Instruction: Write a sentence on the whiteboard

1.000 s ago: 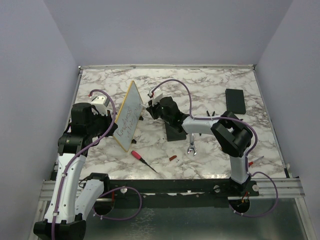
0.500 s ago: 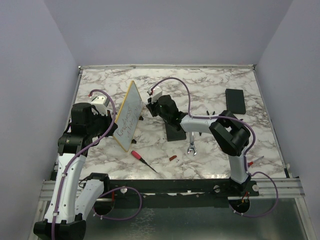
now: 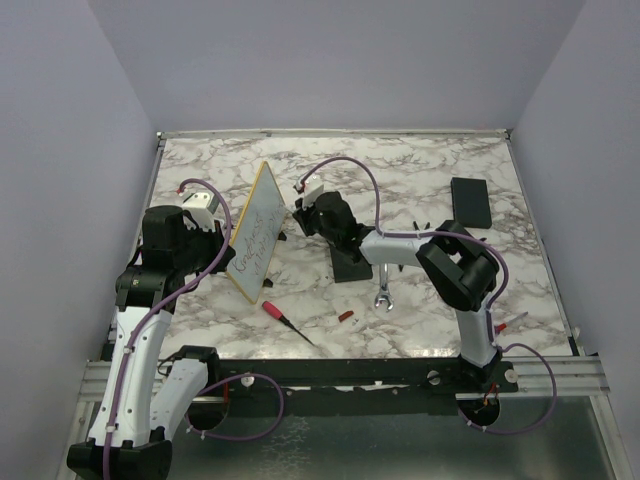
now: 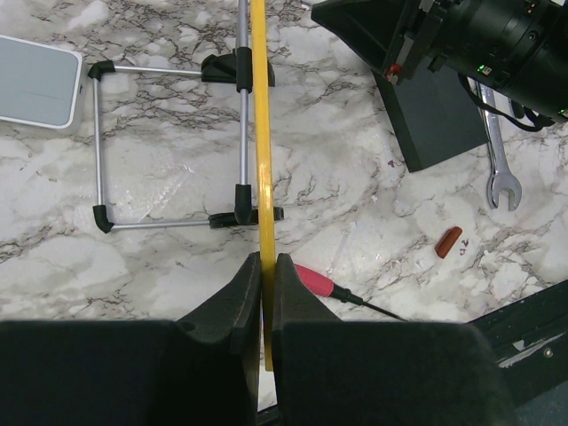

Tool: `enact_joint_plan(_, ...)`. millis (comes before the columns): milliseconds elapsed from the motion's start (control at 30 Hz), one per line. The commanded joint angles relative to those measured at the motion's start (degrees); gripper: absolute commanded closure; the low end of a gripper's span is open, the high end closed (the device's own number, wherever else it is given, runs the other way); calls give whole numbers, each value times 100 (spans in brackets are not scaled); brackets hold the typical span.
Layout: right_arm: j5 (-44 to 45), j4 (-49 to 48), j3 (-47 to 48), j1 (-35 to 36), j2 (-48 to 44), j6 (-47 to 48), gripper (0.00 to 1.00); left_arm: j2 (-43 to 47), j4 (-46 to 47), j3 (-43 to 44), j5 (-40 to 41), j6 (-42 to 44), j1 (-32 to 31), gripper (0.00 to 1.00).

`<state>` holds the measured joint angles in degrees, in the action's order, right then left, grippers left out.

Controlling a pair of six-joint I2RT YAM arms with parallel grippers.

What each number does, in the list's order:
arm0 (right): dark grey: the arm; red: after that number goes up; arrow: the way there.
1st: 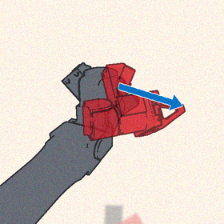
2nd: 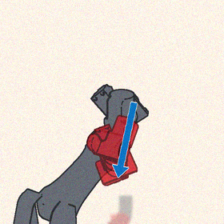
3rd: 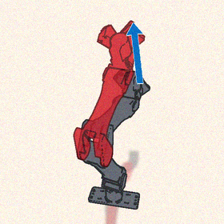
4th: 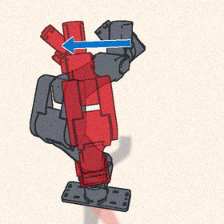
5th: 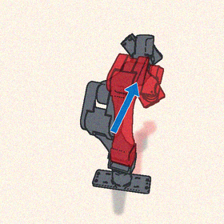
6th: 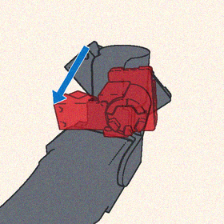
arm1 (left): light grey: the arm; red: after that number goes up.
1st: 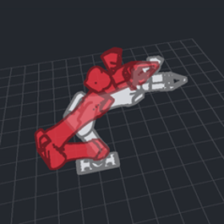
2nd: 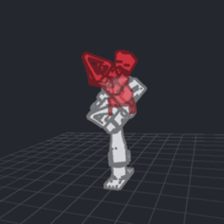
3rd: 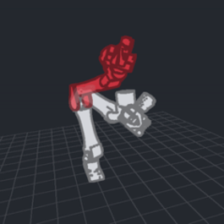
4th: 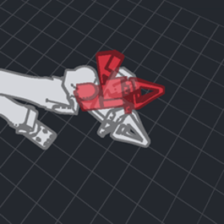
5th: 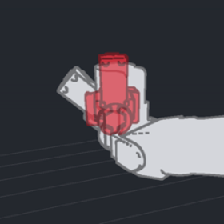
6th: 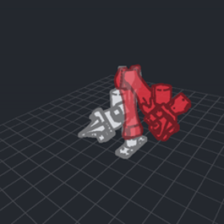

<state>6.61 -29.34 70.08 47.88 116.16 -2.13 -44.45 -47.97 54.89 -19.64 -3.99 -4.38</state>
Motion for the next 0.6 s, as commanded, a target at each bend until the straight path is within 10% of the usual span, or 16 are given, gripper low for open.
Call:
enact_joint_plan(0, -452, -37, -147, 58, 34, -29, 100, 76, -39, -31, -143, 44, -45, 100)
enact_joint_plan(567, 489, 58, -477, 136, -348, -240, 99, 90, -39, -31, -135, 39, -46, 100)
